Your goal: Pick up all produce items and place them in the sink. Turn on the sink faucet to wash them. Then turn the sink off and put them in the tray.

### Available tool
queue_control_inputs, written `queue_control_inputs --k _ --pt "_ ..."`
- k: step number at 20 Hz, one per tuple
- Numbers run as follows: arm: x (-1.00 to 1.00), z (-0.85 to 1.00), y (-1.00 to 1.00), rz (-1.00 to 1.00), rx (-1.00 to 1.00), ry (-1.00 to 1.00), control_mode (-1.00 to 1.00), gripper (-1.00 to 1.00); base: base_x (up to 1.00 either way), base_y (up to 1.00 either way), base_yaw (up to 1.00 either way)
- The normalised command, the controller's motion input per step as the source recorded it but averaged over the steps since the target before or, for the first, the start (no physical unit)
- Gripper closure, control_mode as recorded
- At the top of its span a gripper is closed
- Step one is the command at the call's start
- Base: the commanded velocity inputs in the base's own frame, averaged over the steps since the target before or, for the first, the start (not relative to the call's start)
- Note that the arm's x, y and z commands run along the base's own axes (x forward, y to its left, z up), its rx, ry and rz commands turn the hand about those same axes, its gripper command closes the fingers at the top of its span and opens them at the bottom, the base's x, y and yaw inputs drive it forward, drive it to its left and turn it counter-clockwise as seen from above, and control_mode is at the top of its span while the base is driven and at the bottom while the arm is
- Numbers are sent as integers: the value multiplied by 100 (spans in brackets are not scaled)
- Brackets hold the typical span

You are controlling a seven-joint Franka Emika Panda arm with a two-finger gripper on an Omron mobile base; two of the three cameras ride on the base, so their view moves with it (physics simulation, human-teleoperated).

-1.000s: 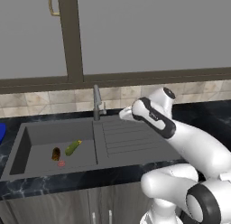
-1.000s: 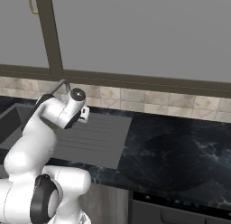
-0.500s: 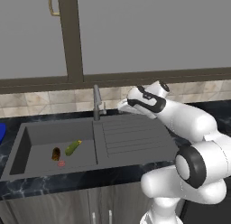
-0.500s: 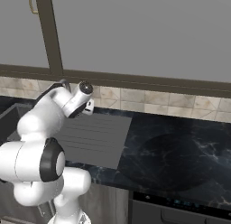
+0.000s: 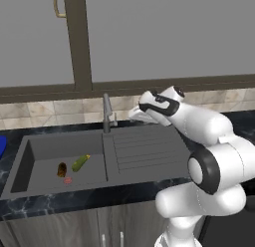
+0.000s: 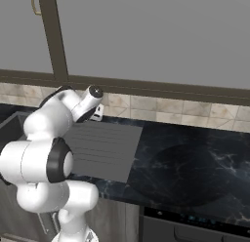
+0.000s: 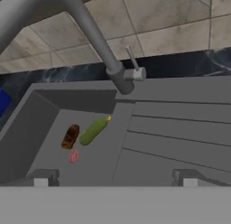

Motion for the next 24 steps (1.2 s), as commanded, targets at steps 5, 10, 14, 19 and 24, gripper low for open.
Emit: queue_control_inputs --k 5,10,14,19,24 --pt "3 -18 19 1 0 -2 -100 -100 0 0 0" --pt "11 -14 17 0 0 -7 -100 -100 0 0 0" --pt "42 -4 4 0 0 -12 -100 -100 0 0 0" --pt "40 -8 0 0 0 -6 -100 -100 0 0 0" --pt "28 -27 0 0 0 0 -100 -100 0 0 0"
